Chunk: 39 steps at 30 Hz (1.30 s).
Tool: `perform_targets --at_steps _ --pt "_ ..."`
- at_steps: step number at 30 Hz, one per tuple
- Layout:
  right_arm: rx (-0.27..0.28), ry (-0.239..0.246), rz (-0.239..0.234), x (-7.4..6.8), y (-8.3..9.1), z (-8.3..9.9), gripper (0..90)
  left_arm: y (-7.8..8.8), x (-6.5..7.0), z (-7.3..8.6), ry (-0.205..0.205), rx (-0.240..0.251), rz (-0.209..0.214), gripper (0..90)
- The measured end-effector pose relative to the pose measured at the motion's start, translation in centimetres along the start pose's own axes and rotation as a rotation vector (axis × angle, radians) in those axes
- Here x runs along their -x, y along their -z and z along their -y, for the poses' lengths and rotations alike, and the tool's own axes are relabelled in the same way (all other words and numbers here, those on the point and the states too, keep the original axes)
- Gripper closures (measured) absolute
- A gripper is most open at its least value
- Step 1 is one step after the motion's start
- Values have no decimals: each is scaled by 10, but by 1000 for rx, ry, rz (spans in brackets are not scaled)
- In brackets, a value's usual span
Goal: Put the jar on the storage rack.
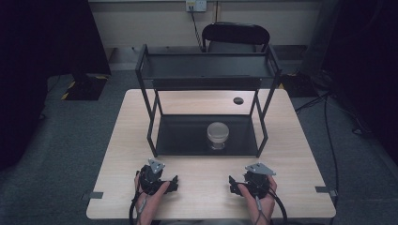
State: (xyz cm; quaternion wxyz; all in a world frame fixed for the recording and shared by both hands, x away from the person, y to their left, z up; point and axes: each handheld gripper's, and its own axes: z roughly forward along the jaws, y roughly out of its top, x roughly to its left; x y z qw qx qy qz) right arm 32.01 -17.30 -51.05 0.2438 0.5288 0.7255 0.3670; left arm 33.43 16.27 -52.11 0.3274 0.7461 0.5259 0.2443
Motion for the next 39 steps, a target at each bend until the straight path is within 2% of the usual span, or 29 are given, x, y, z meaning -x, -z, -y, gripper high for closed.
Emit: perform_targets --at_steps 10,12,17,39 --pt "-48 5 10 1 -10 7 29 0 0 0 0 0 0 0" --pt "-49 11 30 0 -11 8 28 0 0 0 0 0 0 0" --pt "-57 28 49 -1 -13 7 20 0 0 0 0 0 0 0" --pt "-61 25 51 -1 -14 7 5 0 0 0 0 1 0 0"
